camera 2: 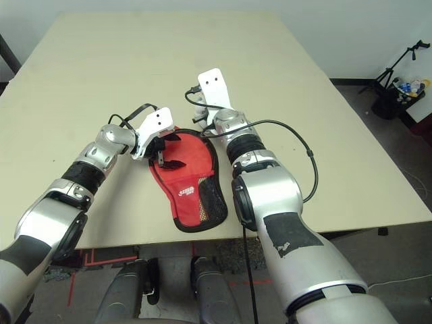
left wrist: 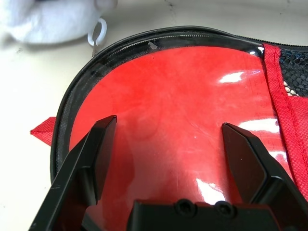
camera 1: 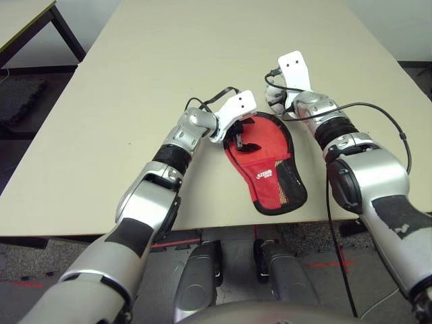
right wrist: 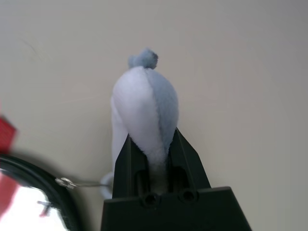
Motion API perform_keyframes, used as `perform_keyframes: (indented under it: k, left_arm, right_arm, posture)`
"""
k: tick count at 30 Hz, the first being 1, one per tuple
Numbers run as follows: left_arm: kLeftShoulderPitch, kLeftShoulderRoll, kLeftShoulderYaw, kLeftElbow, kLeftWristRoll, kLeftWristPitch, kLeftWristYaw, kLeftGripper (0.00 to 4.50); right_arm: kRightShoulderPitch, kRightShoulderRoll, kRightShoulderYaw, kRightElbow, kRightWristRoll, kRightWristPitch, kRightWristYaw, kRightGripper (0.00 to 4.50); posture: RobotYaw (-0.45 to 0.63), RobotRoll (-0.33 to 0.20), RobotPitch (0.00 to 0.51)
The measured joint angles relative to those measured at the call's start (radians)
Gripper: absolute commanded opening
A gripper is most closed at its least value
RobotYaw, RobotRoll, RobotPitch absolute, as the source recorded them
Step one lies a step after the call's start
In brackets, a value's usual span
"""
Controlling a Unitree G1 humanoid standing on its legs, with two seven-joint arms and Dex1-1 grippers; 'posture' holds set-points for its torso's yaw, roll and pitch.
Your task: Store the ping-pong paddle in its case and zip it.
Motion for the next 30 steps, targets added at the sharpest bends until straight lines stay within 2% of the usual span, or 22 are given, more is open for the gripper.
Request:
perform_keyframes:
  k: [3, 6, 12, 15, 20, 22, 26, 30]
  left_arm:
    - [0.0, -0.006, -0.001, 0.0, 0.0, 0.0, 0.004, 4.5]
    - [0.0, -0.016, -0.004, 0.001, 0.0, 0.0, 0.01, 4.5]
    - [-0.002, -0.029, -0.008, 0.008, 0.0, -0.002, 0.013, 4.5]
    - [-0.005, -0.025, -0.008, 0.017, 0.0, -0.004, 0.013, 4.5]
    - [-0.011, -0.022, -0.008, 0.036, 0.001, -0.008, 0.022, 4.5]
    - [-0.013, -0.023, -0.009, 0.041, 0.002, -0.01, 0.026, 4.5]
    - [-0.017, -0.021, -0.012, 0.047, 0.002, -0.02, 0.024, 4.5]
    - [-0.022, -0.019, -0.012, 0.06, 0.003, -0.023, 0.023, 4.5]
  right_arm:
    - [0.022, -0.039, 0.052, -0.06, -0.034, 0.039, 0.081, 0.22]
    - [0.096, -0.103, 0.103, -0.221, -0.058, 0.123, 0.193, 0.22]
    - [0.41, -0.32, 0.17, -0.905, -0.061, 0.488, 0.442, 0.21]
    - [0.508, -0.411, 0.192, -1.154, -0.045, 0.661, 0.524, 0.21]
    - [0.596, -0.569, 0.214, -1.513, 0.044, 0.916, 0.636, 0.21]
    - [0.605, -0.612, 0.218, -1.594, 0.083, 0.972, 0.658, 0.21]
    - [0.655, -0.791, 0.242, -1.785, 0.209, 1.11, 0.733, 0.21]
    - [0.677, -0.871, 0.249, -1.915, 0.326, 1.168, 0.763, 0.2]
  posture:
    - [-0.04, 0.0, 0.185]
    - [-0.05, 0.0, 0.186]
    - [-0.09, 0.0, 0.187]
    - [-0.1, 0.0, 0.187]
    - [-0.11, 0.0, 0.189]
    - [-0.12, 0.0, 0.19]
    - [-0.14, 0.0, 0.192]
    - [-0.15, 0.0, 0.189]
